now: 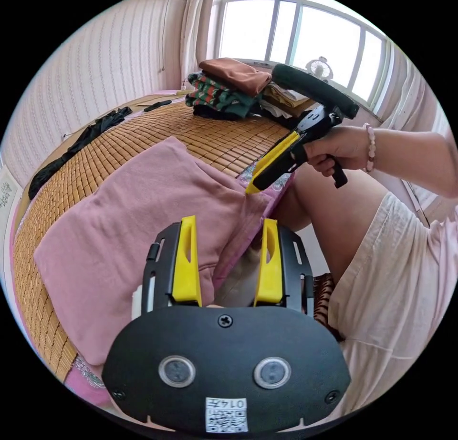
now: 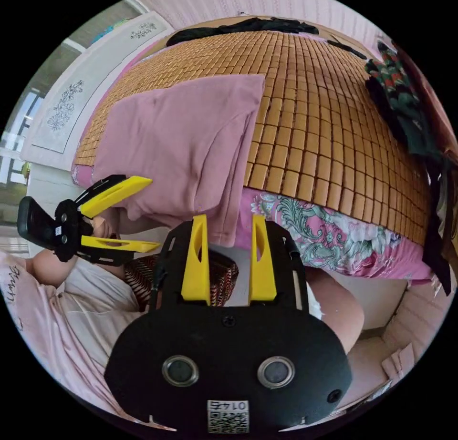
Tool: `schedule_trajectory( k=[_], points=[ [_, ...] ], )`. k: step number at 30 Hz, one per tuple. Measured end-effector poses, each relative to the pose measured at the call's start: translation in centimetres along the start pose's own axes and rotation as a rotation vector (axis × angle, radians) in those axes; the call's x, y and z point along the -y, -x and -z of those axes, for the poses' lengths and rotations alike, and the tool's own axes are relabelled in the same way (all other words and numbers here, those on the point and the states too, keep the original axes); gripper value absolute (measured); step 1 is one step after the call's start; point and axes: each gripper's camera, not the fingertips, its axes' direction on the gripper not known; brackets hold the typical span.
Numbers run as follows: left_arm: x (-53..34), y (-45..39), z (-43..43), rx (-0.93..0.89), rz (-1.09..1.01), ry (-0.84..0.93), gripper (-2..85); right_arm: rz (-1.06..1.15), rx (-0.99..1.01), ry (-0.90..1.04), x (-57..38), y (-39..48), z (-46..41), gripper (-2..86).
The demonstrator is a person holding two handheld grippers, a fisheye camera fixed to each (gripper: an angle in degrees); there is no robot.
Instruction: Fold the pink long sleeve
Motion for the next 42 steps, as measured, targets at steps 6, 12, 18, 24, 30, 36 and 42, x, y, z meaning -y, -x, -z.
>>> schedule_trajectory(
  k=[6,12,18,24,30,36,42],
  points=[
    [0.7,-1.4,-3.7,0.013,0.003,0.097,16.8,0.005,0.487,-0.131,-0.9,-5.8,1.9,2.9],
    [0.5,0.4,-1.7,0.065,0.122,0.069,4.0,-0.081,0.606,-0.428,-1.6,-12.8,4.5,10.6],
    [-0.6,-0.1,1.5,0.043,0.061,0.026,3.6,-0.307,0.723,-0.512,0.9,-18.3,0.6,17.0],
    [-0.4,-0.7,4.0,0.054,0.024,-0.018,3.6,-0.4,0.995,-0.605,1.2,-21.5,-0.8,6.6],
    [3.0,-1.4,5.7,-0.129,-0.067,-0.191,3.9,-0.331,1.003,-0.833,-3.7,-26.2,6.0,5.4],
    [5.0,-3.8,3.9,-0.303,-0.072,-0.274,4.6,-0.288,0.705,-0.894,-9.0,-28.1,14.0,5.4],
    [3.3,-0.4,4.6,-0.285,0.062,-0.273,4.8,-0.193,0.653,-0.821,-5.6,-24.0,14.2,5.8]
  ],
)
